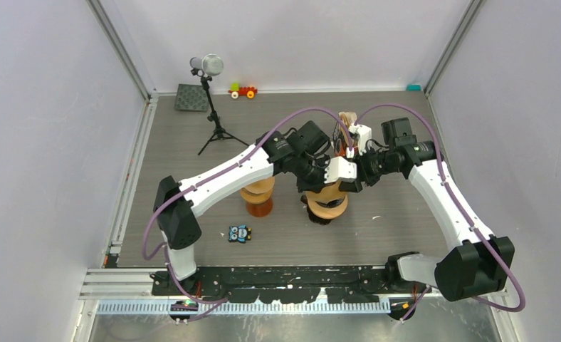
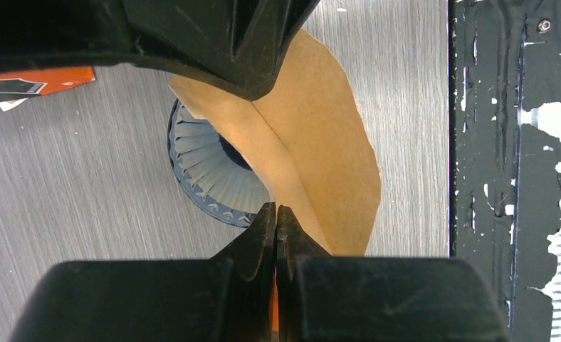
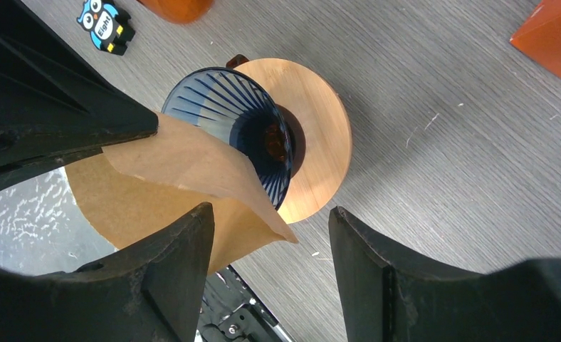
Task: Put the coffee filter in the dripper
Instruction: Place the coffee filter in the coffee dripper.
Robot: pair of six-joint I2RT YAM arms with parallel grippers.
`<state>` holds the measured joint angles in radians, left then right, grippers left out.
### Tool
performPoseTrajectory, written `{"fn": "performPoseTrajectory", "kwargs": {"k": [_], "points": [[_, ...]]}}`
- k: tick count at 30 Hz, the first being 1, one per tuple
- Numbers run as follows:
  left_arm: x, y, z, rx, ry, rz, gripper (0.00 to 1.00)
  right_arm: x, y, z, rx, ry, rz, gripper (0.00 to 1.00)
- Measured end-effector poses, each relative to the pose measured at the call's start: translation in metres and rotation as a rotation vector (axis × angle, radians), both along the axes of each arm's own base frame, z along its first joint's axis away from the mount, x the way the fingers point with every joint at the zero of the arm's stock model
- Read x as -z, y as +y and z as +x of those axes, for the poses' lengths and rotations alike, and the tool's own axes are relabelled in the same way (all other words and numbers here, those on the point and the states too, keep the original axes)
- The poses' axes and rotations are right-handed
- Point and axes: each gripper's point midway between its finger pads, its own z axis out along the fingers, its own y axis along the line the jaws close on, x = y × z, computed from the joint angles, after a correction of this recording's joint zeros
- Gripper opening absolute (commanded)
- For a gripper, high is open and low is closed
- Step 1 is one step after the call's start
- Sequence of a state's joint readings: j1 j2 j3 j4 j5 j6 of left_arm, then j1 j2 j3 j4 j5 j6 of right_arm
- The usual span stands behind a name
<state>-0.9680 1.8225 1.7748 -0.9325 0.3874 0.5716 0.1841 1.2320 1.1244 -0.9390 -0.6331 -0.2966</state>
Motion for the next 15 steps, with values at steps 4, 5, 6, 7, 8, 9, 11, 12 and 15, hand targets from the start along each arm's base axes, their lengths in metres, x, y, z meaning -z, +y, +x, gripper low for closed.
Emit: {"fn": "performPoseTrajectory", "kwargs": {"k": [4, 5, 6, 7, 8, 9, 11, 12, 15], "points": [[0.0015, -0.0006, 0.0003, 0.009, -0.003, 0.002, 0.0, 0.0063, 0.0016, 0.0012, -0.027, 0.014, 0.0, 0.59], [0.0018, -0.0006, 0.0004, 0.011, -0.004, 0.002, 0.0, 0.0079, 0.0022, 0.0013, -0.034, 0.019, 0.001, 0.57], [0.0021, -0.0005, 0.0007, 0.011, -0.003, 0.003, 0.0, 0.0091, 0.0026, 0.0013, -0.041, 0.023, 0.002, 0.55], [0.0023, -0.0005, 0.0009, 0.01, -0.003, 0.003, 0.0, 0.0095, 0.003, 0.0012, -0.044, 0.024, 0.003, 0.52], [0.0023, -0.0004, 0.0011, 0.01, -0.003, 0.003, 0.0, 0.0096, 0.0034, 0.001, -0.048, 0.025, 0.006, 0.5], [0.0023, -0.0004, 0.0012, 0.01, -0.004, 0.003, 0.0, 0.0095, 0.0036, 0.001, -0.051, 0.023, 0.006, 0.48], [0.0023, -0.0004, 0.0016, 0.008, -0.006, 0.004, 0.01, 0.0092, 0.0041, 0.0008, -0.053, 0.023, 0.01, 0.45], [0.0023, -0.0002, 0.0025, 0.005, -0.009, 0.005, 0.03, 0.0092, 0.0041, 0.0007, -0.052, 0.024, 0.01, 0.43], [0.0022, 0.0001, 0.0065, -0.014, -0.023, 0.009, 0.1, 0.0088, 0.0042, 0.0007, -0.044, 0.023, 0.012, 0.39]]}}
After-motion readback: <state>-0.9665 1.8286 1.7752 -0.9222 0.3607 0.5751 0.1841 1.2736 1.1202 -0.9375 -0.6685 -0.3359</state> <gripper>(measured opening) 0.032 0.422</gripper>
